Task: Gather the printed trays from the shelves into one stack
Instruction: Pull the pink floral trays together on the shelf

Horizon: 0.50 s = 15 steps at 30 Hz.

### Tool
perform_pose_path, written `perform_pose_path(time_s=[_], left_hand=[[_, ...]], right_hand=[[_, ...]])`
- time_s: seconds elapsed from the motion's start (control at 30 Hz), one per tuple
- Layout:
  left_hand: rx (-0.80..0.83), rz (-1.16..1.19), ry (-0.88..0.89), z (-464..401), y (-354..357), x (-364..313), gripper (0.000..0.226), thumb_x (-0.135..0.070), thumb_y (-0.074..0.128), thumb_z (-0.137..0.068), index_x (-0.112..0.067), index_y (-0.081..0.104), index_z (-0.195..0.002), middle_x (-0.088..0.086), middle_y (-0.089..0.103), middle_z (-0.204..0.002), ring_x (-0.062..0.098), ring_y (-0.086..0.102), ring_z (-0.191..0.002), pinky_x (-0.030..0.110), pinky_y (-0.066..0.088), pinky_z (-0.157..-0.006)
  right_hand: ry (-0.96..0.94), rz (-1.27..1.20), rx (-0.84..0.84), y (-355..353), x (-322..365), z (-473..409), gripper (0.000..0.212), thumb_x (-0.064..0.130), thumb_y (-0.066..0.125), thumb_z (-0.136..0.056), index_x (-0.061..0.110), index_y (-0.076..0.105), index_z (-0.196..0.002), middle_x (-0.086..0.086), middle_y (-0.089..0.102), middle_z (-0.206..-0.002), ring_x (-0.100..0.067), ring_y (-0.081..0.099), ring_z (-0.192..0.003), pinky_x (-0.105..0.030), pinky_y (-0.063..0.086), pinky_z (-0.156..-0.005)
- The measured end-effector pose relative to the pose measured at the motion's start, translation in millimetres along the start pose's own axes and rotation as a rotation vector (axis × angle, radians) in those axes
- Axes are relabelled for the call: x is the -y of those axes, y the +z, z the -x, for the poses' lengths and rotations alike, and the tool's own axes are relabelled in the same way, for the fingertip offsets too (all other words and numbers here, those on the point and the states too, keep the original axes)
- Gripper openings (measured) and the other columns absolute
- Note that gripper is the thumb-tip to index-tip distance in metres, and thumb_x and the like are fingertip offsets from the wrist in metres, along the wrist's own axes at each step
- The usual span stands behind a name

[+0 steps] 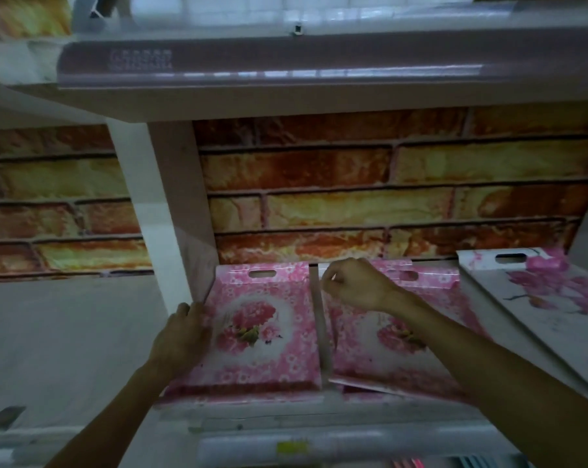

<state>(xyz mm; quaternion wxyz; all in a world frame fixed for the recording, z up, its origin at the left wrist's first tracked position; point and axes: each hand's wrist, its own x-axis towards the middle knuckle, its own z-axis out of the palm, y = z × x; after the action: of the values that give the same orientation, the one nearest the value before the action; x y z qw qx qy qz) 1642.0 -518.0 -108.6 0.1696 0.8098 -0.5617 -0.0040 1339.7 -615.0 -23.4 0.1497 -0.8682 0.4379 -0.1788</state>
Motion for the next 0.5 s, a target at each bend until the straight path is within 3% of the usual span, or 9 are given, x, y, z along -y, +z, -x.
perform_pose_path(time_s=[0.1, 0.17, 0.23, 0.3, 0.37, 0.43, 0.5], left_hand=[[0.008, 0.257, 0.123, 6, -9, -40, 0.012, -0.019, 0.056, -0.096, -0.016, 0.065, -0.103, 0.006, 0.069, -0.102, 0.016, 0.066, -0.083, 0.014, 0.046, -0.069], [0.067, 0.379, 0.178, 10, -10, -71, 0.014, -0.024, 0.057, -0.096, -0.024, 0.066, -0.085, -0.004, 0.073, -0.082, 0.002, 0.064, -0.062, 0.005, 0.041, -0.053], [0.179, 0.512, 0.185, 15, -5, -102, 0.012, -0.026, 0.059, -0.094, -0.020, 0.069, -0.089, -0.001, 0.073, -0.073, 0.004, 0.066, -0.056, 0.014, 0.049, -0.051], [0.288, 0.559, 0.231, 20, 3, -133, 0.014, -0.025, 0.061, -0.092, -0.015, 0.069, -0.091, 0.005, 0.074, -0.080, 0.018, 0.071, -0.068, 0.035, 0.059, -0.066], [0.356, 0.568, 0.267, 22, 13, -159, 0.021, -0.028, 0.061, -0.089, -0.009, 0.070, -0.087, 0.007, 0.074, -0.081, 0.024, 0.071, -0.074, 0.042, 0.058, -0.077], [0.387, 0.550, 0.273, 20, 25, -181, 0.024, -0.025, 0.061, -0.092, -0.004, 0.070, -0.085, 0.007, 0.072, -0.075, 0.017, 0.068, -0.068, 0.029, 0.057, -0.074], [0.384, 0.467, 0.293, 17, 36, -197, 0.025, -0.026, 0.060, -0.094, -0.008, 0.068, -0.079, 0.003, 0.066, -0.069, 0.006, 0.060, -0.061, 0.014, 0.046, -0.059]], right_hand=[[-0.046, -0.137, -0.132, -27, -14, 27, 0.016, 0.027, 0.058, -0.095, 0.018, 0.072, -0.095, 0.010, 0.067, -0.078, -0.008, 0.064, -0.068, -0.026, 0.052, -0.067], [-0.047, -0.201, -0.175, -42, -26, 44, 0.017, 0.029, 0.057, -0.096, 0.017, 0.070, -0.096, 0.007, 0.069, -0.077, -0.004, 0.064, -0.064, -0.022, 0.052, -0.066], [-0.033, -0.234, -0.211, -54, -38, 58, 0.017, 0.028, 0.057, -0.096, 0.015, 0.069, -0.096, 0.006, 0.069, -0.077, -0.002, 0.064, -0.063, -0.021, 0.052, -0.065], [-0.013, -0.234, -0.233, -62, -51, 70, 0.017, 0.026, 0.057, -0.097, 0.015, 0.069, -0.096, 0.008, 0.068, -0.076, 0.001, 0.063, -0.062, -0.021, 0.052, -0.066], [0.012, -0.226, -0.255, -66, -66, 79, 0.014, 0.025, 0.058, -0.096, 0.016, 0.068, -0.095, 0.008, 0.068, -0.075, 0.003, 0.062, -0.061, -0.019, 0.049, -0.062], [0.047, -0.224, -0.286, -68, -82, 86, 0.013, 0.023, 0.058, -0.096, 0.016, 0.069, -0.093, 0.007, 0.068, -0.073, 0.001, 0.062, -0.058, -0.015, 0.047, -0.059], [0.094, -0.241, -0.303, -68, -96, 91, 0.012, 0.023, 0.058, -0.096, 0.019, 0.069, -0.092, 0.007, 0.069, -0.073, 0.000, 0.062, -0.057, -0.015, 0.048, -0.058]])
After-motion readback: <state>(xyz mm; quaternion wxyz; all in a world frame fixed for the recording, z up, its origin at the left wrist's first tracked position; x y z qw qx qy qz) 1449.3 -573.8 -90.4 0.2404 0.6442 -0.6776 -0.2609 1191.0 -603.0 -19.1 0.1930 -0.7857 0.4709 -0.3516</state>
